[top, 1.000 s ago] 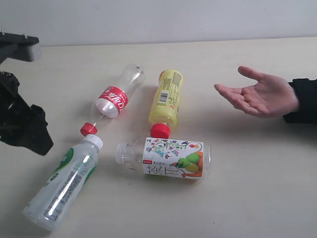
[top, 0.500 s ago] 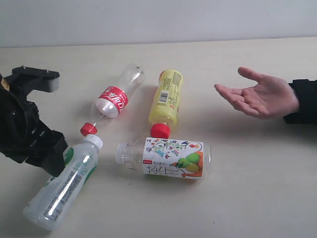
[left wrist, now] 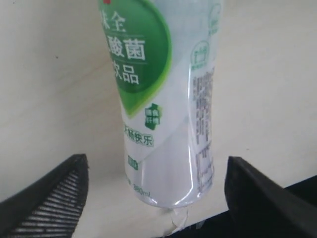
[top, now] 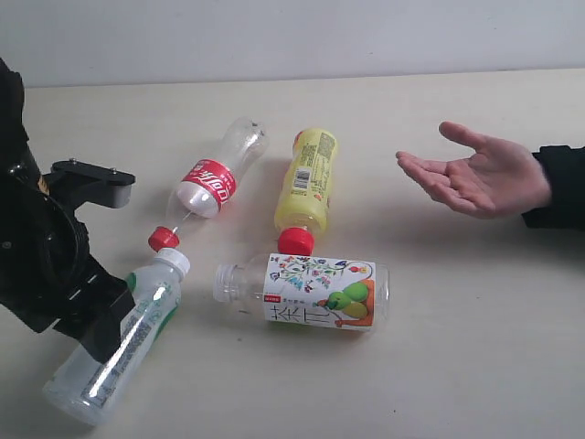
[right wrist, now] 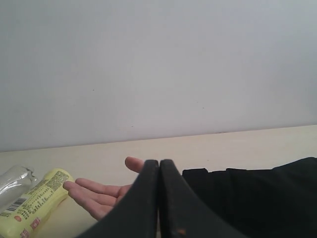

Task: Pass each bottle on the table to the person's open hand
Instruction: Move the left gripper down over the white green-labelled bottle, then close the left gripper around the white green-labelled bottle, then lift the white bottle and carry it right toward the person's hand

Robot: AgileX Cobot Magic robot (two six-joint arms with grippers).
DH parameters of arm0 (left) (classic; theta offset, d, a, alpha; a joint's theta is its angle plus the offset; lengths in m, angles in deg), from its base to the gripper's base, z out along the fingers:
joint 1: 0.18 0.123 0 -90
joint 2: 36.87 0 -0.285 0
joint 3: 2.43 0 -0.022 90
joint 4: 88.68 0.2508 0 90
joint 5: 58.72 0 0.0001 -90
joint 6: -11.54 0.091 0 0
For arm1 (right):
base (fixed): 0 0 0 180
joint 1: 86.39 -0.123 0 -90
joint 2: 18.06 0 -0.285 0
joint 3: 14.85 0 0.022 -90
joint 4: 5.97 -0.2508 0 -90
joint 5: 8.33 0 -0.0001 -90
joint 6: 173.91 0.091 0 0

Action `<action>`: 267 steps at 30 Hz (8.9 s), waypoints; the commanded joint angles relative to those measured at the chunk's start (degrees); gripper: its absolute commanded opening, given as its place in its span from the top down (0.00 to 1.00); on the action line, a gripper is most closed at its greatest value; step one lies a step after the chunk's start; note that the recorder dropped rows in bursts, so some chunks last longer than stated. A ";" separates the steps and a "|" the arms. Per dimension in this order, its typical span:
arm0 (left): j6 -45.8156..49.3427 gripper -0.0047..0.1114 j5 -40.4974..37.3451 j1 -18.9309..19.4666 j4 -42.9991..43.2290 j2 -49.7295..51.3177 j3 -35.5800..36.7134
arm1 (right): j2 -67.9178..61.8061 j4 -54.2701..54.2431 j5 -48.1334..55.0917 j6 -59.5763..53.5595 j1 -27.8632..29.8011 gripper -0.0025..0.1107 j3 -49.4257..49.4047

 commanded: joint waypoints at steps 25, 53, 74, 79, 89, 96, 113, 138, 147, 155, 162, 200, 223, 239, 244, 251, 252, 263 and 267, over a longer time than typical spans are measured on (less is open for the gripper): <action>1.61 0.33 -4.05 -0.17 -9.19 -0.29 -6.92 | 0.34 0.00 -0.19 0.01 0.29 0.98 -0.30; -20.67 0.33 2.82 -9.70 4.46 -3.75 -0.02 | 0.34 0.00 -0.19 0.01 0.29 0.98 -0.30; -20.42 0.33 11.32 -9.70 7.08 -2.02 1.54 | 0.34 0.00 -0.19 0.01 0.29 0.98 -0.30; -20.53 0.33 15.80 -9.70 7.35 0.45 3.16 | 0.34 0.00 -0.19 0.01 0.29 0.98 -0.30; -20.53 0.33 19.27 -9.70 7.48 6.88 3.16 | 0.34 0.00 -0.19 0.01 0.29 0.98 -0.30; -20.53 0.33 20.23 -9.70 7.57 8.33 3.16 | 0.34 0.00 -0.19 0.01 0.29 0.98 -0.30; -20.63 0.33 20.95 -9.70 7.47 8.45 3.16 | 0.34 0.00 -0.19 0.01 0.29 0.98 -0.30; -21.86 0.33 23.57 -9.70 6.42 8.45 4.01 | 0.34 0.00 -0.19 0.01 0.29 0.98 -0.30; -21.51 0.75 23.44 -9.70 6.42 8.45 4.01 | 0.34 0.00 -0.19 0.01 0.29 0.98 -0.30; -20.65 0.96 20.72 -9.70 8.02 7.94 3.88 | 0.34 0.00 -0.19 0.01 0.29 0.98 -0.30; -21.02 0.96 18.82 -9.70 8.38 3.17 3.88 | 0.34 0.00 -0.19 0.01 0.29 0.98 -0.30; -8.35 0.96 3.66 -9.95 -9.60 -6.72 -15.16 | 0.34 0.00 -0.19 0.01 0.29 0.98 -0.30; -20.62 0.96 42.11 -24.52 -14.62 4.62 -20.24 | 0.34 0.00 -0.19 0.01 0.29 0.98 -0.30; -27.00 0.96 59.07 -29.94 -17.89 15.05 -25.45 | 0.34 0.00 -0.19 0.01 0.29 0.98 -0.30; -27.00 0.96 55.67 -30.16 -17.91 19.89 -31.88 | 0.34 0.00 -0.19 0.01 0.29 0.98 -0.30; -28.61 0.96 51.82 -29.77 -17.52 25.92 -39.24 | 0.34 0.00 -0.19 0.01 0.29 0.98 -0.30; -28.61 0.96 50.96 -29.61 -17.02 26.46 -40.12 | 0.34 0.00 -0.19 0.01 0.29 0.98 -0.30; -45.28 0.96 40.59 -28.60 2.47 30.34 -48.00 | 0.34 0.00 -0.19 0.01 0.29 0.98 -0.30; -50.09 0.96 40.59 -28.60 5.34 31.34 -50.10 | 0.34 0.00 -0.19 0.01 0.29 0.98 -0.30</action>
